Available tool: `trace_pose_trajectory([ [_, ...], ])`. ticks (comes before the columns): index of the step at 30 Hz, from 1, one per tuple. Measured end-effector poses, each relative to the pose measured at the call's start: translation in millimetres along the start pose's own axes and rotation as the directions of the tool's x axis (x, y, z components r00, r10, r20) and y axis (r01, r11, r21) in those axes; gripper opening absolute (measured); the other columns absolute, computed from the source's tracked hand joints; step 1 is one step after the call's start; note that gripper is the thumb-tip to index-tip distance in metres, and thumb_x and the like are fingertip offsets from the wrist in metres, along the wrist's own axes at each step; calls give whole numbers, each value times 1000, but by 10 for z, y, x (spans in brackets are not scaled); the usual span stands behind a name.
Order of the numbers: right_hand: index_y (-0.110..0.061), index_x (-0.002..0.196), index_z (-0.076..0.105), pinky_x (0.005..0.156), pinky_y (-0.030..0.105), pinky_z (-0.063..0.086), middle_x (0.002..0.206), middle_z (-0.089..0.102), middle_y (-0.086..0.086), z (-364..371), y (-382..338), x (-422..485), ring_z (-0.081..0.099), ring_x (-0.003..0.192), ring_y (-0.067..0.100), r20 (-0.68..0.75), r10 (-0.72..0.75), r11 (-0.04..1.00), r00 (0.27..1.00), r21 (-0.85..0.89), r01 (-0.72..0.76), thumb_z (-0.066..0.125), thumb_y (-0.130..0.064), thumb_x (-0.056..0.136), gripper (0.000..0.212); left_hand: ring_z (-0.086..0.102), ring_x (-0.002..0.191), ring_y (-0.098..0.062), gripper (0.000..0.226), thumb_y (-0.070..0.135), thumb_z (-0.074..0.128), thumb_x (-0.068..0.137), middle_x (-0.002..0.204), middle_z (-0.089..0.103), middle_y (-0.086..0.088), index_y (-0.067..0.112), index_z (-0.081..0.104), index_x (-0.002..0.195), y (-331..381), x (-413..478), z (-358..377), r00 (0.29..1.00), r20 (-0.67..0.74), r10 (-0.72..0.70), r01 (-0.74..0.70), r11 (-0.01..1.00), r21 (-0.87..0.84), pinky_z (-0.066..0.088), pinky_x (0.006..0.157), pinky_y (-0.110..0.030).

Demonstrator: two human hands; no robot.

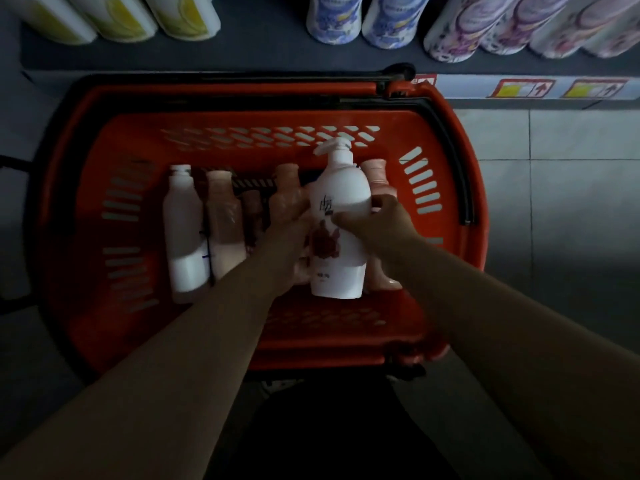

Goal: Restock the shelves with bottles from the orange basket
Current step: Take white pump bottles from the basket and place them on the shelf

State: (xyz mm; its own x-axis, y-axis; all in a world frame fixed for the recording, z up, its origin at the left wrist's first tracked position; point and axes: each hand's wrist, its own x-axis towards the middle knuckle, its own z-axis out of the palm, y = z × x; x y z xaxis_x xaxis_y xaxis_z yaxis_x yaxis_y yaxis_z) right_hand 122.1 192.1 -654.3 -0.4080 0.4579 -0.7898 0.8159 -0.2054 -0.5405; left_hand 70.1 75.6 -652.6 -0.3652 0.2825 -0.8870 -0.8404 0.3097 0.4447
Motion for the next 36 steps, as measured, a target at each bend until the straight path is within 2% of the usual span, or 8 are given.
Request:
trace_pose_trajectory([
  [7, -5, 114, 57, 72, 39, 60, 99, 72, 13, -426, -368, -566, 73, 84, 24, 166, 1, 947, 986, 318, -54, 75, -20, 79, 42, 66, 93, -15, 31, 34, 54, 94, 105, 70, 3, 23, 58, 123, 309, -491, 21, 989, 125, 81, -88, 995, 44, 52, 58, -23],
  [12, -2, 115, 56, 65, 36, 58, 97, 72, 17, -718, -642, -1029, 72, 80, 27, 193, -63, 884, 979, 467, -35, 68, -17, 84, 37, 69, 90, -19, 24, 36, 64, 85, 93, 74, 3, 21, 64, 104, 626, -903, 129, 972, 186, 141, -159, 984, 83, 53, 68, -32],
  [15, -1, 116, 56, 76, 45, 59, 105, 69, 22, -888, -832, -1265, 70, 88, 33, 122, -93, 893, 988, 449, 29, 67, -18, 85, 37, 70, 82, -15, 52, 42, 68, 69, 96, 73, 2, 17, 62, 114, 859, -1143, 244, 944, 277, 181, -222, 967, 127, 53, 57, -25],
  [18, 0, 111, 60, 86, 51, 54, 109, 68, 24, -1064, -1049, -1476, 66, 90, 33, 72, -117, 892, 990, 446, 73, 65, -18, 87, 31, 70, 79, -10, 38, 41, 66, 72, 89, 74, 7, 21, 64, 104, 1063, -1354, 387, 919, 321, 229, -285, 948, 140, 52, 57, -23],
  [26, -4, 89, 65, 59, 27, 57, 78, 73, 8, -1675, -1435, -1568, 69, 66, 16, 77, -261, 849, 962, 492, 191, 61, -15, 89, 11, 71, 83, -14, 14, 27, 59, 89, 91, 74, 0, 18, 66, 97, 1525, -1658, 959, 897, 263, 354, -385, 920, 76, 58, 71, -31],
  [31, -2, 96, 66, 64, 28, 57, 89, 74, 12, -2196, -1605, -1387, 70, 75, 20, 102, -308, 862, 946, 451, 232, 61, -17, 90, 16, 72, 80, -18, 7, 21, 60, 90, 88, 75, -3, 17, 65, 93, 1648, -1688, 1551, 894, 174, 412, -416, 909, -17, 59, 69, -37],
  [34, -1, 103, 65, 69, 30, 60, 95, 74, 14, -2596, -1682, -1327, 72, 84, 25, 119, -333, 866, 935, 431, 254, 60, -18, 90, 21, 66, 104, -34, 40, 30, 69, 82, 112, 69, -16, 8, 63, 114, 1689, -1678, 1941, 876, 144, 460, -458, 888, -50, 51, 92, -54],
  [36, -1, 105, 64, 72, 34, 60, 97, 74, 15, -2868, -1730, -1307, 72, 87, 27, 121, -355, 867, 927, 414, 278, 61, -19, 90, 24, 65, 107, -34, 54, 38, 71, 74, 114, 69, -15, 9, 62, 119, 1711, -1688, 2191, 862, 126, 491, -489, 871, -47, 51, 91, -52],
])
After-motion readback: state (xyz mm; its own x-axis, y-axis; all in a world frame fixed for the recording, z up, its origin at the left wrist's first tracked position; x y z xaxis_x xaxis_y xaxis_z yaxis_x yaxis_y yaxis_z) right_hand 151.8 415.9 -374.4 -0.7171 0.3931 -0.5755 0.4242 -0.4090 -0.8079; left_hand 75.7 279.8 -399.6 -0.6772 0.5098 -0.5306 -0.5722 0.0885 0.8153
